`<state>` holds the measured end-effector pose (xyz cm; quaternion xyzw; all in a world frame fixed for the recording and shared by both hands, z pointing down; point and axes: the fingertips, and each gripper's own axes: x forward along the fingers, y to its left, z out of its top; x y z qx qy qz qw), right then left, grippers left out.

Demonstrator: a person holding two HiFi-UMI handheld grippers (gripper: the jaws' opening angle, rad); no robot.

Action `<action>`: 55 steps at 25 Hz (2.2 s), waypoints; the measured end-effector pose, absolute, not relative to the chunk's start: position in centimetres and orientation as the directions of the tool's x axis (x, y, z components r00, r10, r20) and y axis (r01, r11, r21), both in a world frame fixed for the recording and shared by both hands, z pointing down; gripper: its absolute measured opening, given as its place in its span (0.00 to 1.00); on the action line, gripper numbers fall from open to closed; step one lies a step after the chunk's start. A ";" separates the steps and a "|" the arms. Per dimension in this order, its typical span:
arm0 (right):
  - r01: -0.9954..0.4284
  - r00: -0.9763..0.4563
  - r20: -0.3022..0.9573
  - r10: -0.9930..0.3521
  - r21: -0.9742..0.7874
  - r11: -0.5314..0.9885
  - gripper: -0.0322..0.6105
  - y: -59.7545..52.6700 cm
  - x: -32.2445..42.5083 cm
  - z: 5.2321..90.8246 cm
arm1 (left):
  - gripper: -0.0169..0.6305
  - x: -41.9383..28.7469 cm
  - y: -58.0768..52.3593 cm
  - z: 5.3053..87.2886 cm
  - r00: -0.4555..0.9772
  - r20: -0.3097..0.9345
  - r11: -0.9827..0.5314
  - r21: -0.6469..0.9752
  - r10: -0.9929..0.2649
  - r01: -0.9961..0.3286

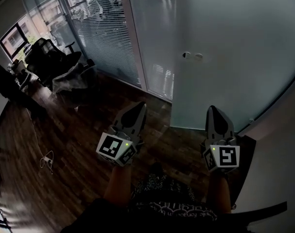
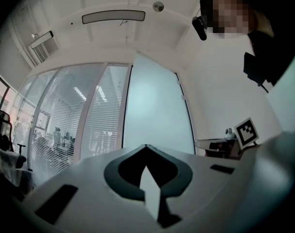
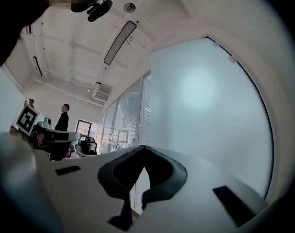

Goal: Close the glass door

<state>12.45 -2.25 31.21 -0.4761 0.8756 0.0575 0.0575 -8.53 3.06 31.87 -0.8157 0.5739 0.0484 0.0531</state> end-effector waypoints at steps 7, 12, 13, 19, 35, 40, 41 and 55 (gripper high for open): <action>-0.863 -0.504 -0.141 -0.852 0.045 0.503 0.05 -6.8 10.6 31.7 | 0.03 -11.4 -2.3 32.1 0.346 -0.146 -0.349 -0.009 -0.927 -0.937; -0.879 -0.475 -0.150 -0.867 0.045 0.474 0.05 -10.2 8.9 31.1 | 0.03 -13.3 -6.7 31.2 0.380 -0.161 -0.384 -0.007 -0.911 -0.923; -0.881 -0.471 -0.153 -0.869 0.044 0.470 0.05 -10.8 8.6 31.0 | 0.03 -13.6 -7.5 31.1 0.388 -0.162 -0.392 -0.010 -0.907 -0.920; -0.900 -0.434 -0.148 -0.888 0.049 0.432 0.05 -14.4 7.3 31.2 | 0.03 -14.8 -11.6 31.1 0.437 -0.171 -0.441 -0.012 -0.883 -0.897; -0.919 -0.394 -0.133 -0.909 0.057 0.390 0.05 -20.7 5.8 32.2 | 0.03 -17.5 -17.8 31.4 0.442 -0.179 -0.451 0.016 -0.879 -0.892; -0.917 -0.400 -0.128 -0.908 0.048 0.397 0.05 -23.1 5.3 32.9 | 0.03 -18.1 -19.6 31.7 0.443 -0.171 -0.449 0.001 -0.880 -0.893; -0.916 -0.400 -0.128 -0.907 0.047 0.398 0.05 -23.6 5.1 33.0 | 0.03 -18.2 -20.1 31.8 0.441 -0.159 -0.447 -0.005 -0.883 -0.895; -0.913 -0.409 -0.062 -0.911 0.036 0.407 0.06 -29.7 5.1 35.7 | 0.03 -18.4 -25.4 31.0 0.422 -0.162 -0.428 0.002 -0.892 -0.904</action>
